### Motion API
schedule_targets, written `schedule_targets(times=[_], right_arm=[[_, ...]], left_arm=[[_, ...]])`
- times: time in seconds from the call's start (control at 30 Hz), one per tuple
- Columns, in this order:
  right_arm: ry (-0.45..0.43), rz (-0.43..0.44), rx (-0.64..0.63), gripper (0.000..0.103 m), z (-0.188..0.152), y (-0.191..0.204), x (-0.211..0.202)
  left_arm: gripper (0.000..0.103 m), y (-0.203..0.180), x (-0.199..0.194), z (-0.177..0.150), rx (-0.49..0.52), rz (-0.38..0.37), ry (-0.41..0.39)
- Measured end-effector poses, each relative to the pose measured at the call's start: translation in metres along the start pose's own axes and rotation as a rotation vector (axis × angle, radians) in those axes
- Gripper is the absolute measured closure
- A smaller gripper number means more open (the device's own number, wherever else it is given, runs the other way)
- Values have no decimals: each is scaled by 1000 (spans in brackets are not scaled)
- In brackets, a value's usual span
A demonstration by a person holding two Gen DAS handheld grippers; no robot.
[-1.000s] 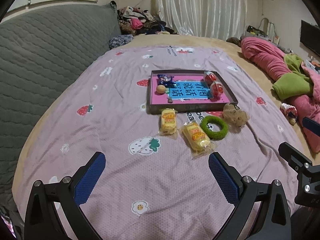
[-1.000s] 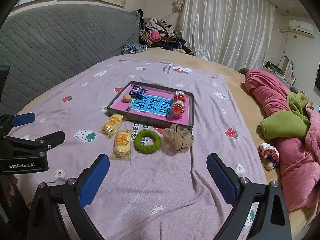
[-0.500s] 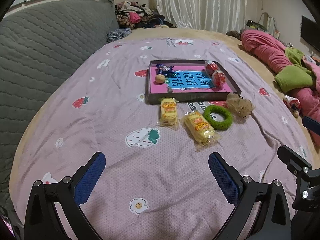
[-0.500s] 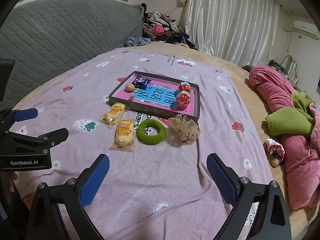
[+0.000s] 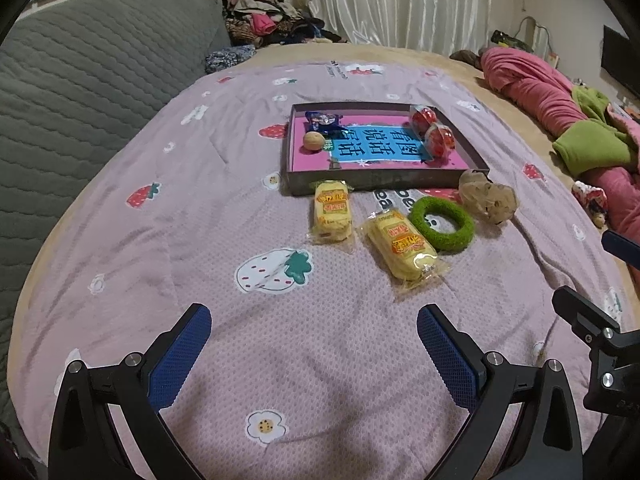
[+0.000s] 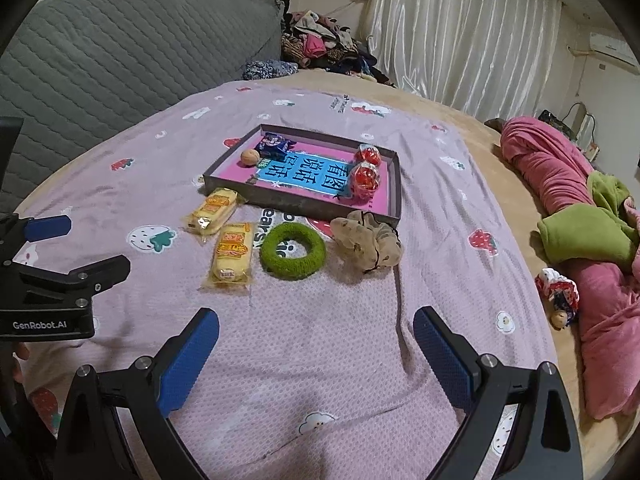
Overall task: Organize objects
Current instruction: 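Withdraw both open tools back from the tray, then lower the left tool onto the yellow cake packet while the right tool reaches the green ring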
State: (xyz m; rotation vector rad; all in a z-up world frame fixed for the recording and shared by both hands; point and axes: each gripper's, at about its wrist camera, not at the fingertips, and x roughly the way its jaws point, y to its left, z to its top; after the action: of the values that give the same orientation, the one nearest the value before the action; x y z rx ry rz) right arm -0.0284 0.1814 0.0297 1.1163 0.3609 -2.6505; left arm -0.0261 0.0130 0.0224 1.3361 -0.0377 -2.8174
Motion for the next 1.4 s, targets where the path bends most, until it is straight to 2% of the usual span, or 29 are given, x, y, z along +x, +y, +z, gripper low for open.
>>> schedule_targets(times=[0.77, 1.23, 1.4], right_arm=[[49, -10, -70, 5, 18, 12, 52], [102, -36, -197, 5, 24, 19, 100], [118, -46, -240, 8, 27, 21, 117]], left_arm=[[0, 8, 48, 29, -5, -1, 35], [0, 7, 89, 43, 3, -2, 79], [0, 7, 107, 51, -1, 3, 99]])
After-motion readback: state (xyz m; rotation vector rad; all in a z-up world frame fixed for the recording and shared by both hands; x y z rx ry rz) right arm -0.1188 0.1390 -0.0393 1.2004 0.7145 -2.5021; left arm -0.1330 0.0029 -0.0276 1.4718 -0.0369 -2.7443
